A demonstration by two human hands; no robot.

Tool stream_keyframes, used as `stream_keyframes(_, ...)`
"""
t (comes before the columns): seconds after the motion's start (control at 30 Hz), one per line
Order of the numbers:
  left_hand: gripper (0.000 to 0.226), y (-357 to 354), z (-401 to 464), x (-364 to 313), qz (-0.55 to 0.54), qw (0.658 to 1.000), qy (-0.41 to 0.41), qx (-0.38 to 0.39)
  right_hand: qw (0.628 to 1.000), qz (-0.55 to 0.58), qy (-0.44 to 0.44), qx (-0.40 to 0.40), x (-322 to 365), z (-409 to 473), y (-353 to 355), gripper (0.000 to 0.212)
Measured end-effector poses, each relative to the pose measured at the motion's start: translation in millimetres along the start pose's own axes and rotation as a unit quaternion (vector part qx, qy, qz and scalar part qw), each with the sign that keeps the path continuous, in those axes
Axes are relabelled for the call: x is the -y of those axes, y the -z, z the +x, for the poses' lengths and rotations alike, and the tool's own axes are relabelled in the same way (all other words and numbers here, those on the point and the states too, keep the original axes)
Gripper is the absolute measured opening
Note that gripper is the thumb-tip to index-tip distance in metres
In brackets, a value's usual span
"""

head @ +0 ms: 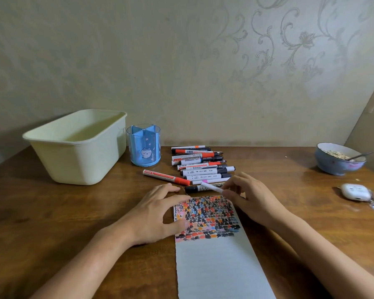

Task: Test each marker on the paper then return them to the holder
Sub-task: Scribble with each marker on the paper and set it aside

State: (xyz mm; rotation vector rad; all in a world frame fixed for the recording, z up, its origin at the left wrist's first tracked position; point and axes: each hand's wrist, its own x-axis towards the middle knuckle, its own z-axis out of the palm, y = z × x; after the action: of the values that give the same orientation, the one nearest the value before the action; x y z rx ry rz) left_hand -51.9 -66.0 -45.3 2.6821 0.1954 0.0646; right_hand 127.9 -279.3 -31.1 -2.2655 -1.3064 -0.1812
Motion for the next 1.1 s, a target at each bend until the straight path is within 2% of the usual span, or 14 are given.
stream_keyframes(0.1,0.062,0,0,0,-0.023,1.0,-0.002,-0.016,0.998,0.048,-0.022,-0.019,6,0,2,0.002)
stream_keyframes(0.17,0.056,0,1,-2,-0.036,0.998,-0.011,-0.045,0.988,0.145,-0.048,-0.034,13,-2,4,0.005)
stream_keyframes(0.3,0.05,-2,2,-15,-0.07,0.989,-0.044,-0.123,0.912,0.398,-0.099,-0.018,33,-7,9,0.028)
stream_keyframes(0.43,0.051,-8,-3,-31,-0.089,0.983,-0.049,-0.155,0.871,0.484,-0.083,-0.004,50,-12,5,0.026)
stream_keyframes(0.57,0.025,-9,-4,-37,-0.088,0.977,-0.039,-0.191,0.86,0.502,-0.097,-0.001,57,-14,3,0.02)
stream_keyframes(0.7,0.01,-11,-2,-40,-0.098,0.975,-0.054,-0.191,0.86,0.493,-0.116,0.061,59,-15,-2,0.025)
stream_keyframes(0.8,0.012,-15,-2,-42,-0.082,0.977,-0.062,-0.186,0.887,0.439,-0.124,0.069,59,-13,-7,0.025)
stream_keyframes(0.9,0.012,-14,1,-36,-0.036,0.978,-0.078,-0.189,0.929,0.348,-0.102,0.076,57,-11,-7,0.034)
stream_keyframes(1.0,0.015,-11,3,-35,-0.025,0.981,-0.089,-0.17,0.926,0.349,-0.091,0.108,55,-10,-4,0.037)
stream_keyframes(1.1,0.021,-4,3,-27,-0.037,0.989,-0.065,-0.129,0.919,0.371,-0.079,0.11,50,-10,5,0.032)
